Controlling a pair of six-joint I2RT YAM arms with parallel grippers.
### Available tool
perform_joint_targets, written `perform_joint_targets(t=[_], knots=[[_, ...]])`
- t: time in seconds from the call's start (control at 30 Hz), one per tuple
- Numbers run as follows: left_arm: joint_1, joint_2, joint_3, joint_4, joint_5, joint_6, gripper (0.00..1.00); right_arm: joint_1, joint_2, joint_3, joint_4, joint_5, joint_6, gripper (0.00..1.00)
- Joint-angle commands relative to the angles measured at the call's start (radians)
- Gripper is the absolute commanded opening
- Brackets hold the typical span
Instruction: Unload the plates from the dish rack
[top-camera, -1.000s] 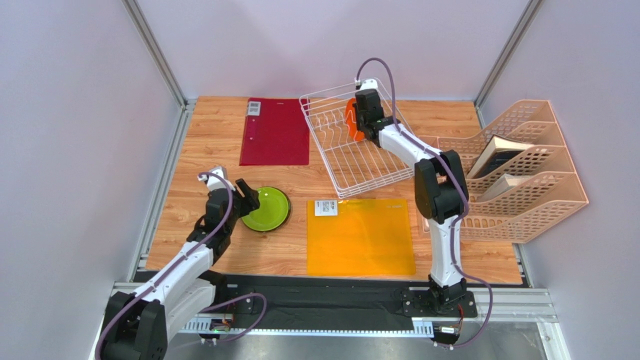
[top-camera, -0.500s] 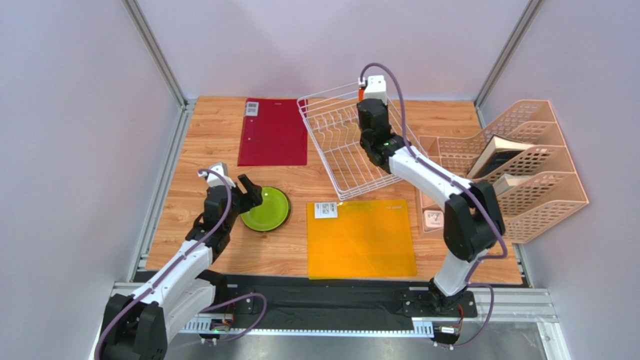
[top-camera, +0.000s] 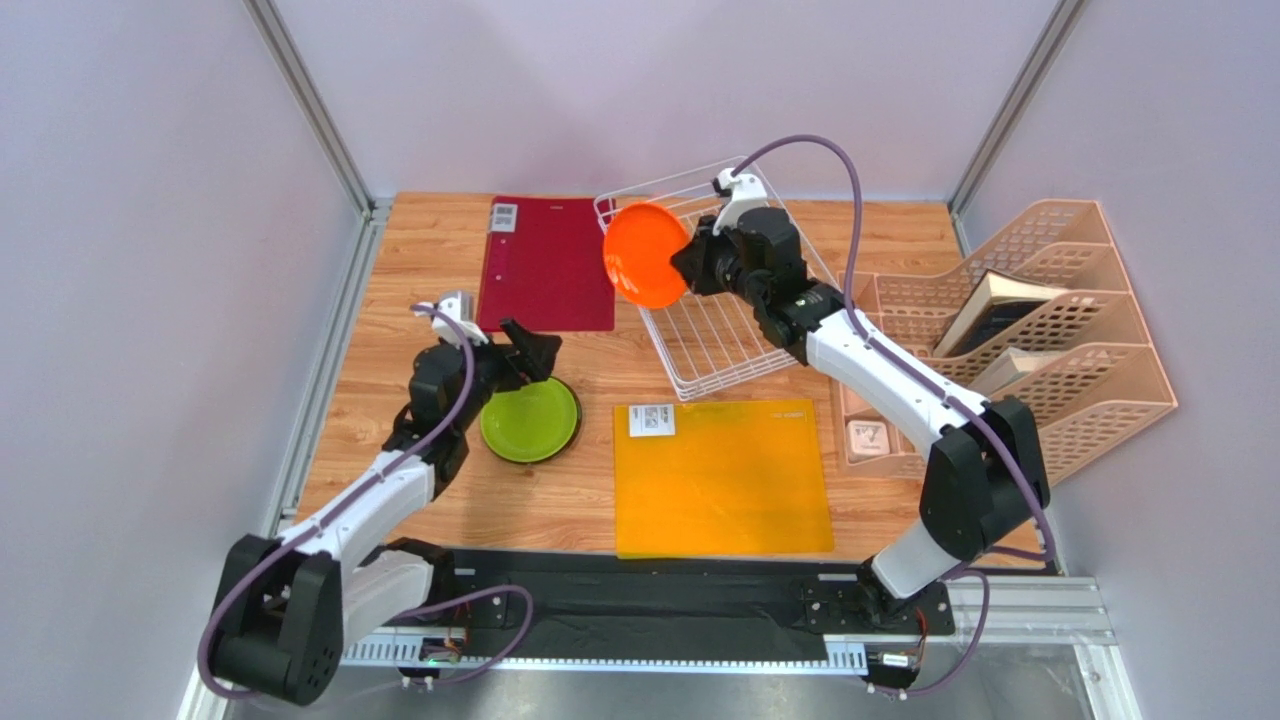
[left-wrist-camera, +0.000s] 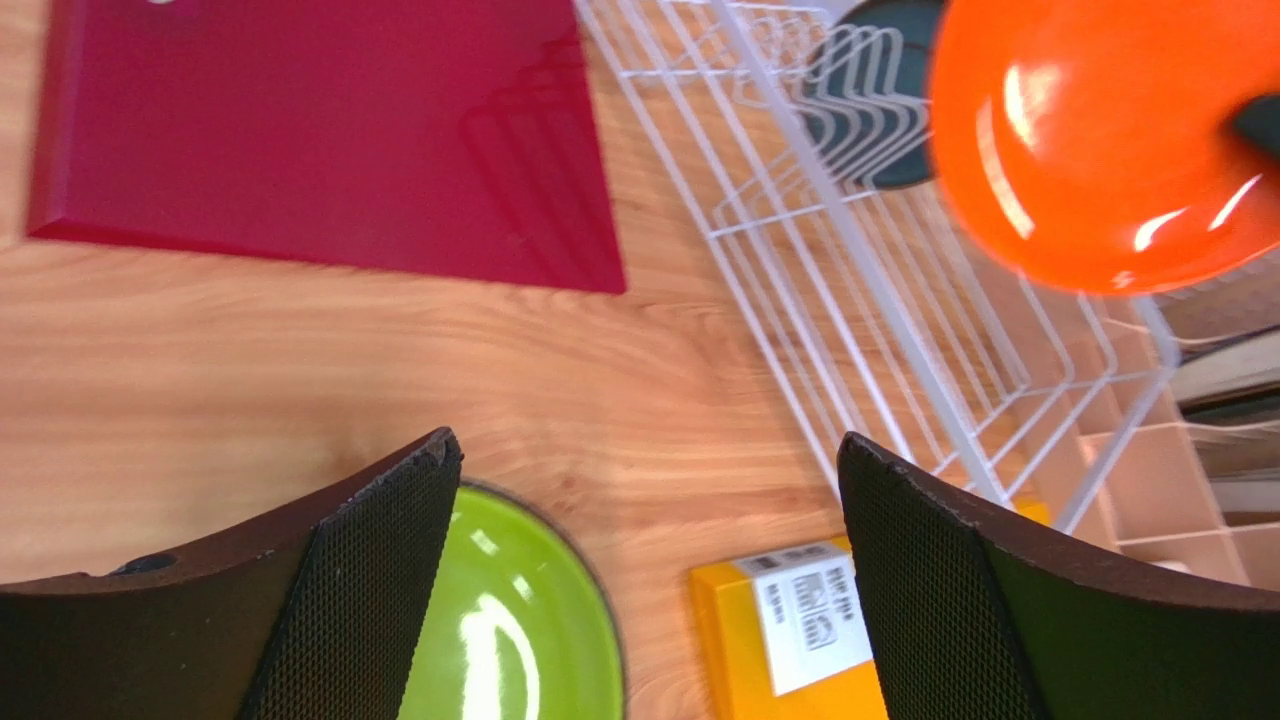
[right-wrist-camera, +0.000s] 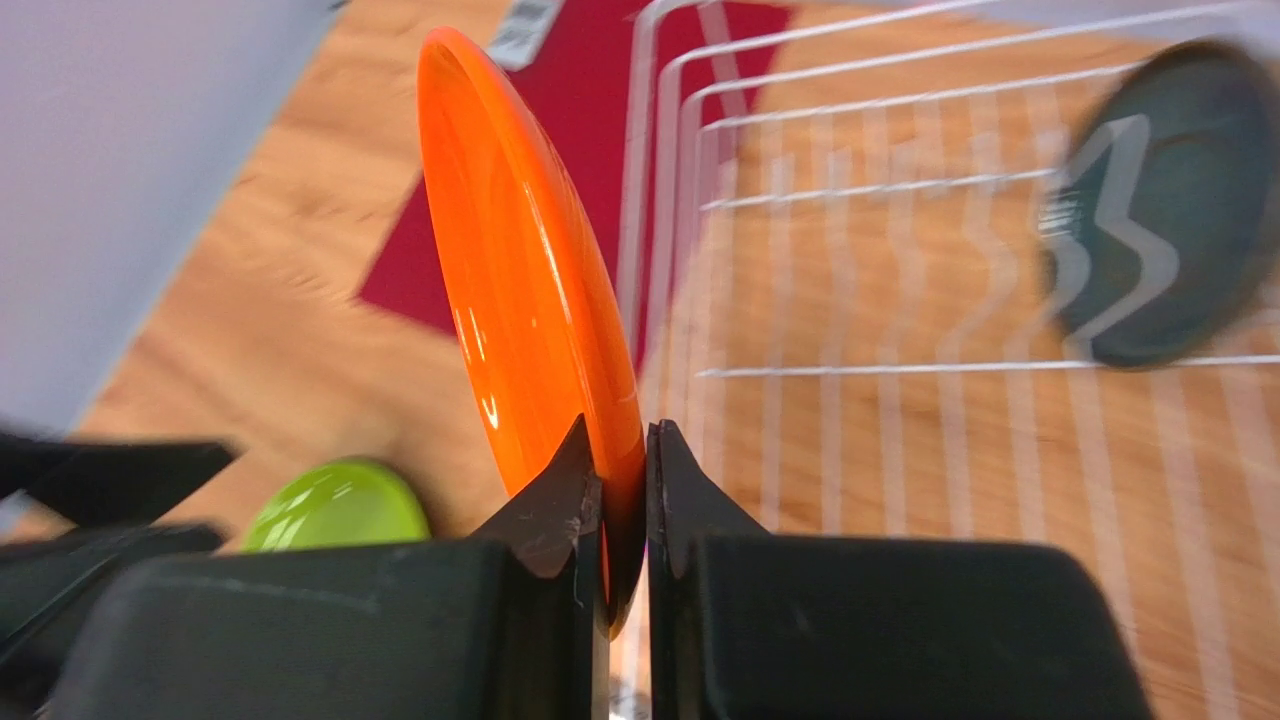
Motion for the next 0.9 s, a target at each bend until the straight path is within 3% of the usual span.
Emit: perform_joint_targets(t=[0.0, 0.4, 0.5, 0.6, 0.63, 0.7, 0.73, 0.87], knots=[[0.003, 0.120, 0.070, 0.252, 0.146, -0.073, 1.00, 0.004, 0.040, 0.001, 0.116, -0.339, 0.175, 0.00], [0.003, 0.324, 0.136, 0.541, 0.198, -0.222, 1.00, 0.006, 0.115, 0.026, 0.195, -0.527, 0.249, 0.00], [0.003, 0.358, 0.143, 0.576, 0.208, -0.242, 0.95, 0.006, 0.132, 0.035, 0.211, -0.571, 0.267, 0.00], [0.003, 0.381, 0.143, 0.599, 0.214, -0.261, 0.74, 0.006, 0.146, 0.035, 0.242, -0.613, 0.304, 0.00], [0.003, 0.386, 0.144, 0.600, 0.218, -0.267, 0.61, 0.006, 0.158, 0.037, 0.265, -0.625, 0.315, 0.00], [0.003, 0.399, 0.141, 0.612, 0.228, -0.273, 0.50, 0.006, 0.172, 0.046, 0.280, -0.653, 0.338, 0.00], [0.003, 0.402, 0.140, 0.618, 0.228, -0.275, 0.39, 0.004, 0.184, 0.049, 0.282, -0.657, 0.341, 0.00], [0.003, 0.413, 0.123, 0.632, 0.237, -0.275, 0.14, 0.006, 0.204, 0.060, 0.285, -0.674, 0.347, 0.00]])
